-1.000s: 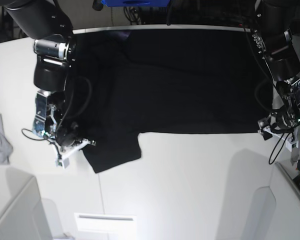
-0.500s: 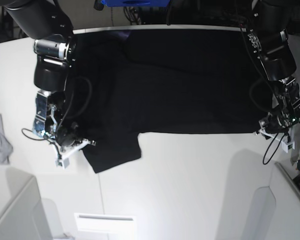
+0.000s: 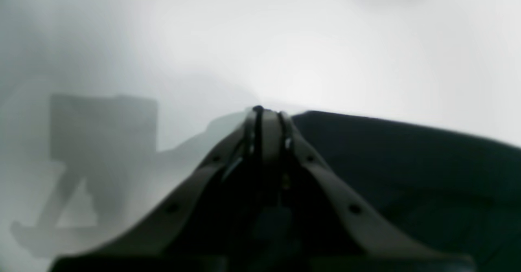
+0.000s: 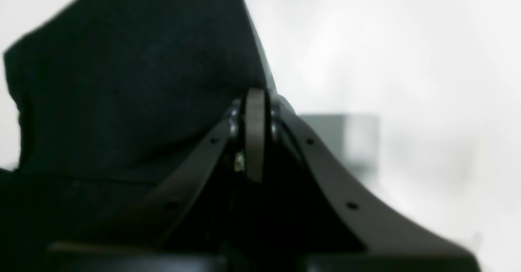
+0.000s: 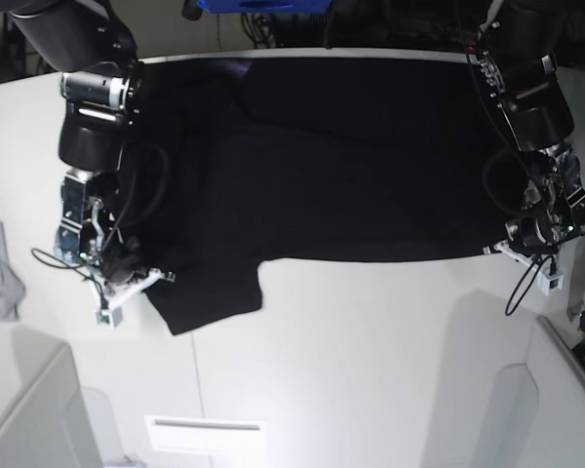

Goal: Fold the T-shirt properly
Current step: 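Grasp the collar edge with both grippers and fold it over onto the hem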

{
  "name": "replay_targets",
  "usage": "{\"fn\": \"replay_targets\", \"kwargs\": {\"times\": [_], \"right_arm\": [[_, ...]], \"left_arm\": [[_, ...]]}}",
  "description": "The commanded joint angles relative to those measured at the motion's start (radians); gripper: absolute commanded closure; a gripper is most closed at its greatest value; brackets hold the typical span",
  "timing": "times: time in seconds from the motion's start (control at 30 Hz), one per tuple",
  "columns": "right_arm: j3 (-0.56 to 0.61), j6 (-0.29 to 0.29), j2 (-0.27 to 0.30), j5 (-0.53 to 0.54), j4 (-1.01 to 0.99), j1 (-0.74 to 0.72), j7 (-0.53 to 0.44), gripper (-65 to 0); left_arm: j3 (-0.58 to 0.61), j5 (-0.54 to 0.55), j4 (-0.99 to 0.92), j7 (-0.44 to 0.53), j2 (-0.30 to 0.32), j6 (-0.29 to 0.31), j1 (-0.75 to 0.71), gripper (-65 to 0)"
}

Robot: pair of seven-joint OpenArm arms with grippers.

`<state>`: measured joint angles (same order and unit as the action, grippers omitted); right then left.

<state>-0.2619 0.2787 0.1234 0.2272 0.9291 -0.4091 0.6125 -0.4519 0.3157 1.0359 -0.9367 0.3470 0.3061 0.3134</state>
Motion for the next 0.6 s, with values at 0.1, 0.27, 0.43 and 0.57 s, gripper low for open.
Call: {"fn": "replay_targets", "kwargs": {"times": [0.1,0.27,0.43,0.57], "right_arm": [[-0.001,0.004,0.009,0.01,0.061,-0.024,-0.018,0.0],[-0.001,0.006,0.009,0.01,0.135,0.023,-0.022,0.0],[-0.001,0.006,0.009,0.011,0.23,0.074,-0.018,0.0],[-0.001,0.006,0.009,0.013,0.308,0.123,-0.018,0.0]], "left_arm": [[-0.003,0.006,0.07,-0.008,0.033,0.015,0.002,0.0],[-0.003,0.081,0.108,-0.008,0.047,0.017,-0.03,0.0],[-0.003,0.328,0.126,-0.046,0.12,0.009,-0.061,0.0],[-0.003,0.461,0.129,-0.06,0.174,0.009,-0.079,0.0]]}}
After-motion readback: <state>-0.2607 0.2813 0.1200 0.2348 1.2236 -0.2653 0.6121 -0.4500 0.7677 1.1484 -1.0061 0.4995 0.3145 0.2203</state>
